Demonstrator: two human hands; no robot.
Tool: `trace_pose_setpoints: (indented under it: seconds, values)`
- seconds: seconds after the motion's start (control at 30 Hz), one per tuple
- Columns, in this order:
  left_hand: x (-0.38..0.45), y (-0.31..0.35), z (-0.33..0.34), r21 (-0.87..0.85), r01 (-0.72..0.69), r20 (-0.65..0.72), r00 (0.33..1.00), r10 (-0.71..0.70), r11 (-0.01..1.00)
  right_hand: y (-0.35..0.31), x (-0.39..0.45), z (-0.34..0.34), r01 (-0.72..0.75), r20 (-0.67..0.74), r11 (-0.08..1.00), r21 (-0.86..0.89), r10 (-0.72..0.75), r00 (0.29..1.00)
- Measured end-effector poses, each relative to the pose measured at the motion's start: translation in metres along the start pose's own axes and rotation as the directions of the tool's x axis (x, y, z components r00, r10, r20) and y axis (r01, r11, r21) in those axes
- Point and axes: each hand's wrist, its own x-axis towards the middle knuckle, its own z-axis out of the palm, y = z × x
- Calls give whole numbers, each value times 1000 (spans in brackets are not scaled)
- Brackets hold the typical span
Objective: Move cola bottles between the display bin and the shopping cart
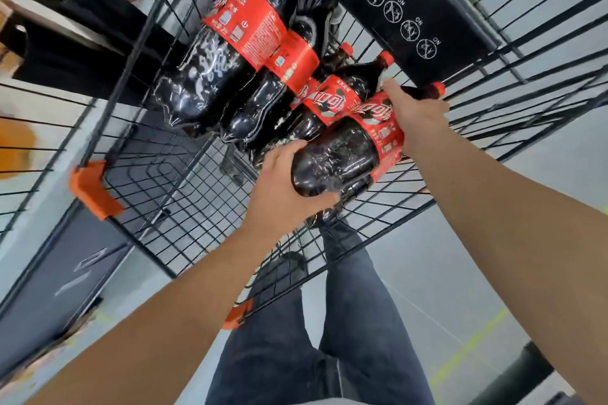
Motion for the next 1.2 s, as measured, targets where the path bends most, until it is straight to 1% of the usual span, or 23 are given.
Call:
trace_pose_setpoints:
  seconds: [0.03,0.1,0.17,0.27,0.33,0.5,0.57,0.63,0.7,0.77,0.87,0.93,1.0,1.07,1.2]
  values:
    - [4,4,0,-29,43,9,999,-43,999,0,4,0,-18,11,999,39,18,1000]
    - [13,10,-2,8,113,73,991,-113,994,-2,2,-2,-48,59,995,89,43,997]
    - [20,14,-4,47,171,137,975,-176,984,-7,-6,-5,-71,96,995,77,63,993]
    - [21,19,-4,39,218,146,964,-221,975,-4,-11,-11,-56,132,994,93,43,990]
    - [16,19,-3,31,217,116,969,-219,976,-1,-17,-13,-29,145,990,138,9,989]
    - [-10,10,-15,9,141,-29,990,-140,990,6,-45,-15,106,87,969,224,-129,988]
    - [-26,6,-21,-6,104,-85,991,-104,995,8,-60,-17,171,77,956,239,-194,978]
    - [-43,1,-28,-30,66,-145,987,-69,997,8,-83,-22,240,95,937,256,-271,958]
    - [-64,-4,-37,-50,12,-200,980,-21,999,9,-119,-28,307,130,909,280,-353,926]
    - [-85,-9,-49,-73,-23,-247,969,5,997,13,-156,-32,384,128,872,305,-437,890]
    - [-119,-18,-69,-134,-62,-297,955,20,989,25,-212,-34,505,96,797,331,-561,822]
    - [-141,-27,-82,-169,-78,-322,946,19,982,34,-247,-34,562,109,765,313,-617,779]
    - [-162,-34,-93,-195,-97,-380,925,16,976,43,-279,-35,614,125,725,312,-672,730]
    - [-182,-41,-102,-214,-113,-440,898,8,970,53,-307,-34,668,139,669,327,-733,666]
    - [-219,-51,-110,-264,-106,-511,858,-46,959,69,-356,-36,748,225,563,351,-827,516]
